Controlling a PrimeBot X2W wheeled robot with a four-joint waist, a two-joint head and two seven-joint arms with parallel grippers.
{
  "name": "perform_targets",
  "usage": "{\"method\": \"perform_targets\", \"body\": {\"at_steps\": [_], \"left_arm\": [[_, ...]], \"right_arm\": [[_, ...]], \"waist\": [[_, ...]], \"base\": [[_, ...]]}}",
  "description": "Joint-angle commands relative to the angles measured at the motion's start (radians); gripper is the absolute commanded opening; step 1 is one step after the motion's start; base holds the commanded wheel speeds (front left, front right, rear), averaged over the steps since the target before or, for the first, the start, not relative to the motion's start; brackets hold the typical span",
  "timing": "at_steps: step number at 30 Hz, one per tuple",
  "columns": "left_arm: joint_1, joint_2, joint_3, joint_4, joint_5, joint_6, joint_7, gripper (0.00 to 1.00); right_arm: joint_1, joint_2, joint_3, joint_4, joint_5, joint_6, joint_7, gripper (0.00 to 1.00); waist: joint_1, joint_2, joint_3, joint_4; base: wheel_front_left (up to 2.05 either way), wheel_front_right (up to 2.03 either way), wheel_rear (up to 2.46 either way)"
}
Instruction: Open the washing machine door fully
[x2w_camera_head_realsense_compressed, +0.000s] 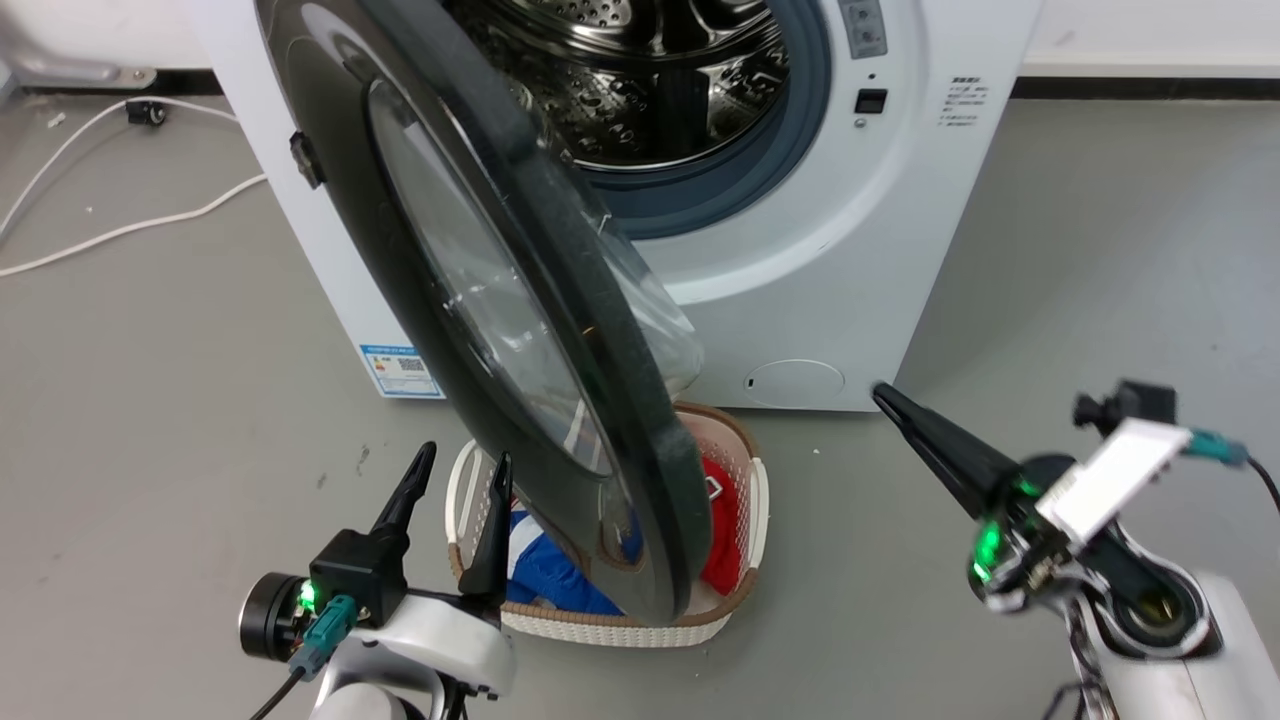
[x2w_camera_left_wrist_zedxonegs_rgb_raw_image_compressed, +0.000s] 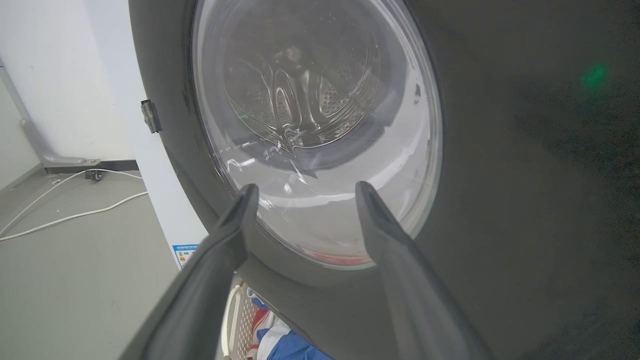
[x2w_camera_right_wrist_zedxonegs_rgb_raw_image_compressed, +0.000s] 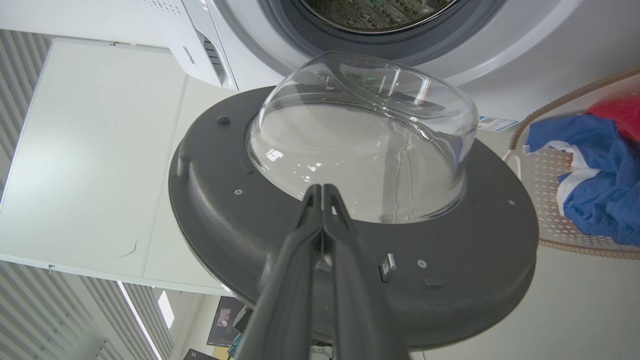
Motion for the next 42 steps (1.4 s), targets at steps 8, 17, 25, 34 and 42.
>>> {"method": "perform_targets", "body": {"at_steps": [8, 17, 25, 34, 42], "left_arm": [[0.054, 0.013, 0.008, 0.004, -0.022, 0.013, 0.01, 1.0], [0.089, 0.023, 0.015, -0.007, -0.033, 0.029, 0.021, 1.0], [0.087, 0.034, 0.015, -0.01, -0.038, 0.039, 0.023, 1.0], [0.083, 0.053, 0.019, -0.012, -0.041, 0.05, 0.028, 1.0], [0.1, 0.068, 0.014, -0.01, -0.041, 0.053, 0.035, 1.0]], "right_arm": [[0.223, 0.001, -0.108, -0.131, -0.06, 0.0, -0.19, 0.73], [0.349, 0.011, -0.12, -0.231, -0.232, 0.0, -0.384, 1.0], [0.318, -0.042, -0.122, -0.3, -0.795, 0.0, -0.649, 1.0], [0.34, -0.035, -0.116, -0.381, -1.242, 0.0, -0.694, 1.0], [0.417, -0.024, -0.092, -0.38, -1.338, 0.0, -0.668, 1.0]], "waist": [[0.0001, 0.0, -0.053, -0.035], [0.0001, 0.0, -0.083, -0.047], [0.0001, 0.0, -0.091, -0.043], [0.0001, 0.0, -0.096, -0.034], [0.0001, 0.0, -0.105, -0.037]], "base": [[0.0, 0.0, 0.0], [0.0, 0.0, 0.0], [0.0, 0.0, 0.0], [0.0, 0.0, 0.0], [0.0, 0.0, 0.0]]}}
